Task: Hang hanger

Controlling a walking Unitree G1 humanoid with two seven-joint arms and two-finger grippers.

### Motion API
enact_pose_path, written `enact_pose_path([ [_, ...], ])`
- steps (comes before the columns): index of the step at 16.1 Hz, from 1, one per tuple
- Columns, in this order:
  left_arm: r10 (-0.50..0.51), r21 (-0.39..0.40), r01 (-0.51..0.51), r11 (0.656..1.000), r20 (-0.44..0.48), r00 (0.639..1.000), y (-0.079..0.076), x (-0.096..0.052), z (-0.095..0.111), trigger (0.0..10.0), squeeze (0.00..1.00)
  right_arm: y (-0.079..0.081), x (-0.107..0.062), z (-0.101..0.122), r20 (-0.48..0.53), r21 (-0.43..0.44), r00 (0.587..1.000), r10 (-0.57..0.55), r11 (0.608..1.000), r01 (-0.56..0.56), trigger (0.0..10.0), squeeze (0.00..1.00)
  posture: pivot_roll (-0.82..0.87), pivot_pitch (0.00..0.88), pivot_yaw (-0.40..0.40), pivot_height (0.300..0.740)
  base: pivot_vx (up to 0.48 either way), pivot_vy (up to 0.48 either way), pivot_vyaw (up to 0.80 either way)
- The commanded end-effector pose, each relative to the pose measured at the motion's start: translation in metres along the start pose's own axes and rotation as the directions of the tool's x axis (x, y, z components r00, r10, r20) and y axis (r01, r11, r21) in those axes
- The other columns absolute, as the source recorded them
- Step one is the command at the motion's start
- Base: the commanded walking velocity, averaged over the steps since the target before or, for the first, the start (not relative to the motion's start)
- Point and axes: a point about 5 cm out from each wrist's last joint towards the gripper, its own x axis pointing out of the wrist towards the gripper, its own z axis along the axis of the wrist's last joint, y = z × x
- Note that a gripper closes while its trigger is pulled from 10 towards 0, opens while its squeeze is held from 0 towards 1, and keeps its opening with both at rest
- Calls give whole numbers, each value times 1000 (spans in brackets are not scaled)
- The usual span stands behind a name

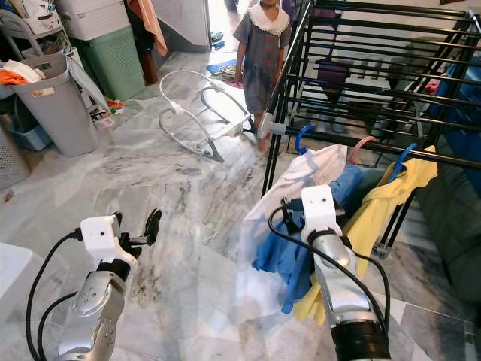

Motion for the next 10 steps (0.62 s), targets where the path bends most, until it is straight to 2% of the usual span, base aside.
enact_pose_path([
  [1,-16,6,16,1000,-10,1000,0,2,1,10000,0,-11,-1,1,-16,0,998,-60,998,60,10000,0,-168,0,83,740,0,0,0],
  [3,-34,14,34,999,-15,999,-1,4,1,10000,0,-21,-1,-8,-82,5,991,-108,994,109,10000,0,-175,0,93,740,0,0,0],
  [7,-42,25,42,999,-15,999,2,7,3,10000,0,-20,-1,-15,-129,45,988,-89,994,96,10000,0,-171,0,103,740,0,0,0],
  [8,-42,26,43,999,-16,999,2,7,3,10000,0,-23,0,-17,-148,-13,983,-107,994,107,10000,0,-171,0,103,740,0,0,0],
  [10,-45,29,46,999,-16,999,2,7,4,10000,0,-34,0,-19,-173,-24,973,-155,988,154,10000,0,-169,0,103,740,0,0,0],
])
